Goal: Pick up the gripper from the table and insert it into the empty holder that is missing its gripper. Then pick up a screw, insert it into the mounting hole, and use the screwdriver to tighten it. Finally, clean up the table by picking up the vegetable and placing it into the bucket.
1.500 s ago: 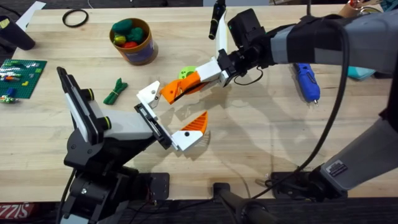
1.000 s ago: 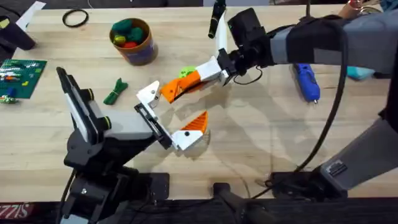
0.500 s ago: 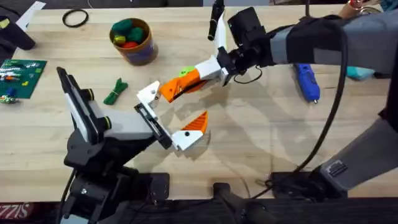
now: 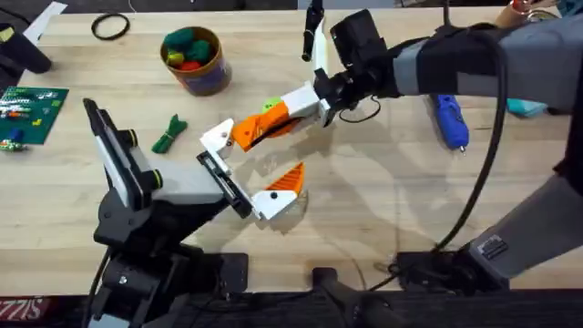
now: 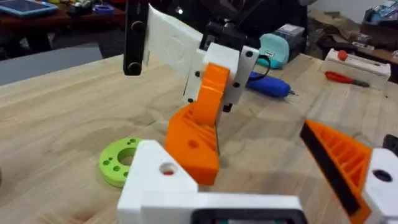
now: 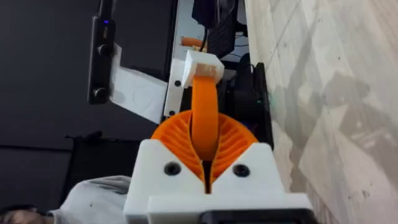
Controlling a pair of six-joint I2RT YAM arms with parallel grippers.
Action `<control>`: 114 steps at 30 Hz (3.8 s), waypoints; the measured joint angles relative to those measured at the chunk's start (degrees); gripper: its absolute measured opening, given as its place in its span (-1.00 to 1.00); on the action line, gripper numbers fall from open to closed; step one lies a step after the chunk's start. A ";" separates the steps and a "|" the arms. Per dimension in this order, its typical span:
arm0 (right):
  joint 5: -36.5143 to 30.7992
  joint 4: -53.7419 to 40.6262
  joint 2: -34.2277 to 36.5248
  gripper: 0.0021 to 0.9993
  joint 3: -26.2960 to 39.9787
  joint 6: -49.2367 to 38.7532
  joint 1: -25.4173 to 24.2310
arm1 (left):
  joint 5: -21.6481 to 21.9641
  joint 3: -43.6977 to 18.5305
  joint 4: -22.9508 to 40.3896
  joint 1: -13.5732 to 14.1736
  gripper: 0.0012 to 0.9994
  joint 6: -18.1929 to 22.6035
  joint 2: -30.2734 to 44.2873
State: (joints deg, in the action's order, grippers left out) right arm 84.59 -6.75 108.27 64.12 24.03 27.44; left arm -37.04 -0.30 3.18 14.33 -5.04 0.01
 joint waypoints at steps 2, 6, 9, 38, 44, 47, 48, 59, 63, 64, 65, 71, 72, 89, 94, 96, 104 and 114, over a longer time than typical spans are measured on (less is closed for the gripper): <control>-0.41 1.41 0.00 -0.99 0.01 0.89 0.37 | 0.31 0.00 0.00 -0.04 0.99 -0.01 -0.01; -1.32 3.59 0.00 -0.99 0.02 3.37 0.96 | 0.96 0.00 0.00 -0.26 0.99 -0.16 0.00; -2.13 5.22 0.00 -0.99 0.06 5.15 1.38 | 1.40 0.00 0.01 -0.47 0.99 -0.19 0.00; -6.35 11.62 0.00 -0.99 0.46 17.62 3.91 | 2.98 0.00 0.22 -1.74 0.99 -1.66 0.00; -7.97 14.04 -0.03 -0.99 0.55 18.45 4.82 | 4.84 -0.05 0.32 -2.10 0.99 -1.67 0.00; -8.66 14.40 -0.04 -0.99 0.57 18.45 4.97 | 5.10 -0.07 0.44 -2.12 0.99 -1.84 0.00; -8.72 14.91 -0.04 -0.99 0.57 18.50 4.99 | 5.14 -0.09 0.43 -2.12 0.99 -1.88 0.00; -8.73 16.46 -0.02 -0.99 0.57 19.71 5.07 | 3.65 -0.31 1.06 -2.72 0.99 -1.84 0.00; -8.65 16.42 0.02 -0.99 0.57 19.71 5.05 | 2.27 -0.55 1.67 -3.04 0.99 -1.84 -0.02; -8.67 16.40 0.02 -0.99 0.57 19.71 5.05 | 2.02 -0.61 1.79 -3.08 0.99 -1.84 0.00; -8.64 16.37 0.02 -0.99 0.57 19.71 5.05 | 1.77 -0.64 1.87 -3.16 0.99 -1.84 0.00; -8.93 16.18 0.02 -0.99 0.55 19.93 4.99 | -0.26 -0.92 2.58 -3.67 0.99 -1.86 0.00; -9.03 16.18 0.02 -0.99 0.55 19.98 4.99 | -0.45 -0.94 2.65 -3.67 0.99 -1.86 0.00; -8.23 20.38 2.71 -0.99 0.55 21.81 7.65 | -4.24 -1.14 3.28 -3.67 0.99 -2.51 0.42; -8.10 20.68 2.75 -0.99 0.55 22.90 7.65 | -4.17 -1.14 3.28 -3.67 0.99 -2.51 0.42; -8.03 20.70 2.75 -0.99 0.55 23.07 7.65 | -4.17 -1.14 3.28 -3.67 0.99 -2.51 0.42; -8.01 20.68 2.75 -0.99 0.55 23.17 7.65 | -4.20 -1.16 3.28 -3.67 0.99 -2.51 0.42; -6.19 20.37 3.77 -0.06 0.52 23.52 7.16 | -8.14 -1.22 3.45 -3.61 0.99 -1.73 0.26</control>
State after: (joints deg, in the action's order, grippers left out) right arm 78.40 13.63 112.04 64.64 47.55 34.60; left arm -45.18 -1.52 6.63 10.72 -6.77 0.28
